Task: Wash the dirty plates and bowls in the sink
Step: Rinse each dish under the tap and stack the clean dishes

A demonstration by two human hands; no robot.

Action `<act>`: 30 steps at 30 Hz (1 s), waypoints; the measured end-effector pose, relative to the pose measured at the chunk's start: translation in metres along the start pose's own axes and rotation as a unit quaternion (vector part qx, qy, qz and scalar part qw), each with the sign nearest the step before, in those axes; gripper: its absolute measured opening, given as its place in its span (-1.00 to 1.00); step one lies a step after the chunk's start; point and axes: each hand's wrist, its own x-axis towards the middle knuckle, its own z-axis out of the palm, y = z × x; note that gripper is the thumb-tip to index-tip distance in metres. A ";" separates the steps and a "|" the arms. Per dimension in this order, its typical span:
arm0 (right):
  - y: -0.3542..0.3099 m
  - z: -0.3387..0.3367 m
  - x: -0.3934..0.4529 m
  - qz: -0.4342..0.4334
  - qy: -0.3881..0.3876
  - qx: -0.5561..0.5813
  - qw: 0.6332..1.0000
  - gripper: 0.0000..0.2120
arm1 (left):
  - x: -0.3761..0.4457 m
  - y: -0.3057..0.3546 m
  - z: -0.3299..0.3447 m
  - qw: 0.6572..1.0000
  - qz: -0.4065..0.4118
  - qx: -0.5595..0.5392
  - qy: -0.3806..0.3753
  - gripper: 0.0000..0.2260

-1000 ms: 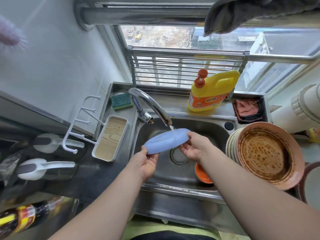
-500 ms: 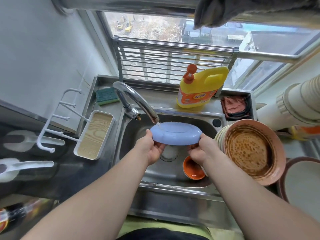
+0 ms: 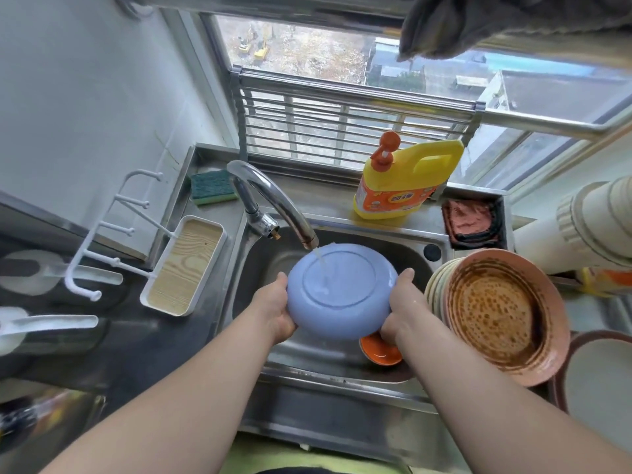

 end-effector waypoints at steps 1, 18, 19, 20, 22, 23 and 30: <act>0.000 0.001 -0.006 -0.009 0.000 -0.012 1.000 -0.48 | 0.002 0.000 -0.005 1.000 -0.009 -0.004 0.001 -0.50; 0.036 0.016 -0.033 -0.458 -0.112 -0.329 0.818 -0.52 | 0.012 -0.006 -0.050 0.997 -0.069 -0.045 0.011 -0.67; 0.038 0.013 -0.030 -0.466 -0.114 -0.332 0.812 -0.49 | 0.012 -0.005 -0.048 0.997 -0.056 -0.055 0.011 -0.67; 0.040 0.008 -0.026 -0.468 -0.116 -0.336 0.809 -0.44 | 0.012 -0.004 -0.046 0.997 -0.042 -0.062 0.013 -0.67; 0.042 -0.004 -0.021 -0.452 -0.113 -0.339 0.817 -0.41 | 0.010 -0.001 -0.041 0.997 0.002 -0.068 0.027 -0.67; 0.043 -0.009 -0.019 -0.433 -0.101 -0.338 0.830 -0.43 | 0.009 0.001 -0.038 0.997 0.028 -0.060 0.031 -0.68; 0.046 -0.003 0.003 -0.074 -0.028 -0.015 0.997 -0.64 | -0.011 0.018 -0.009 0.979 0.181 0.091 -0.009 -0.75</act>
